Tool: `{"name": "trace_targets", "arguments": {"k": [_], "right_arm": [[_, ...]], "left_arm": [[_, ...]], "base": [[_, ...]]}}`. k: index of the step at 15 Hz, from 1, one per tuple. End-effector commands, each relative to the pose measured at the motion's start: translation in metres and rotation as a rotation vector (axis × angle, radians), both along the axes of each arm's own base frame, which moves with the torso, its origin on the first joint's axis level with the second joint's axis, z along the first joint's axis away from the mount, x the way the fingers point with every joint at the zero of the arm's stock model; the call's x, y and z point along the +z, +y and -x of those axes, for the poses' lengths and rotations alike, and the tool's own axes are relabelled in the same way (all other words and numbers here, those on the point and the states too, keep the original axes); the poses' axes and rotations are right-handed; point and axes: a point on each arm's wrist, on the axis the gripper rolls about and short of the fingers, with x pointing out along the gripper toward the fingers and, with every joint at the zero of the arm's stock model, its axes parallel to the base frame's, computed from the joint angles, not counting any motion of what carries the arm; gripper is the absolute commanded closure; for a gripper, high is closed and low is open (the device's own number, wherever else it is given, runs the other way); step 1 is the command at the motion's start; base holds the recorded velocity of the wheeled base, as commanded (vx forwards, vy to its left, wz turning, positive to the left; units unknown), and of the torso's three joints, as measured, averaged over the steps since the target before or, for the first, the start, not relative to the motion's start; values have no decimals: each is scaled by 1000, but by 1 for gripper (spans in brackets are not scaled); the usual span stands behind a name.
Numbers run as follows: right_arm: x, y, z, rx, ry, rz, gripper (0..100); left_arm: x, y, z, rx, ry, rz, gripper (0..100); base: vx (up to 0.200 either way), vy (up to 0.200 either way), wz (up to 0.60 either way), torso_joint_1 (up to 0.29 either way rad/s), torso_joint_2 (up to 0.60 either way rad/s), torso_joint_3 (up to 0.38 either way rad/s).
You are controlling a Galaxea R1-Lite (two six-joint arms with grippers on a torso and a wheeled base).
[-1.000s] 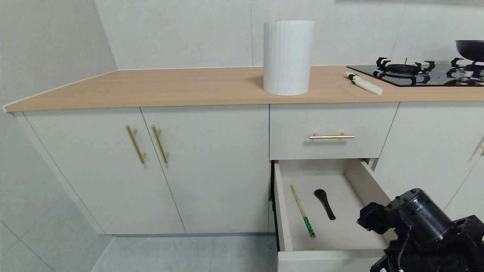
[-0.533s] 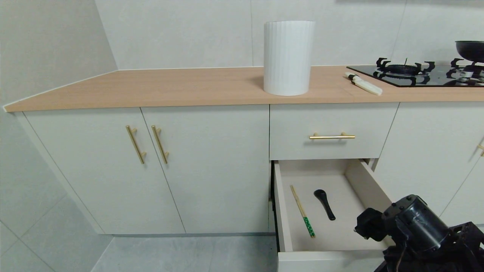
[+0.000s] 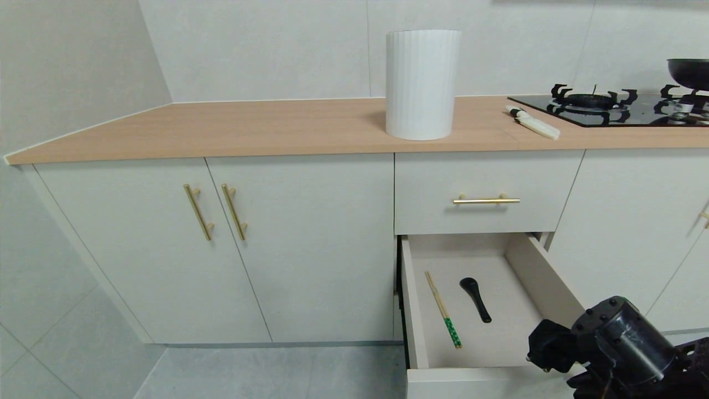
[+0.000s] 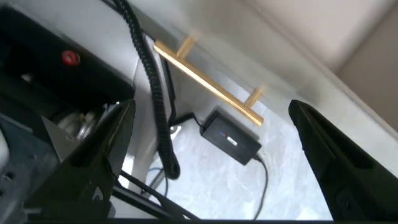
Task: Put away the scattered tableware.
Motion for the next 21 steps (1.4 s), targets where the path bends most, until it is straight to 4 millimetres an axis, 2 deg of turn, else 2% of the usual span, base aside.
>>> {"name": "trace_targets", "arguments": {"k": [1, 3, 9, 14, 18, 21], "right_arm": [[-5, 1, -1, 3, 19, 19, 0], [-14, 4, -6, -7, 48, 39, 0], [-15, 11, -23, -115, 59, 4, 0], [-17, 13, -51, -259, 49, -25, 0], [-20, 13, -82, -337, 41, -45, 0], [-22, 17, -94, -367, 30, -68, 0]], "left_arm": [[0, 0, 0, 1, 0, 0, 0], [0, 0, 0, -1, 0, 0, 0], [0, 0, 0, -1, 0, 0, 0], [0, 0, 0, -1, 0, 0, 0], [0, 0, 0, -1, 0, 0, 0], [0, 0, 0, -1, 0, 0, 0]], "base": [[0, 0, 0, 0, 0, 0], [0, 0, 0, 0, 0, 0], [0, 0, 0, 0, 0, 0], [0, 0, 0, 0, 0, 0], [0, 0, 0, 0, 0, 0], [0, 0, 0, 0, 0, 0]]}}
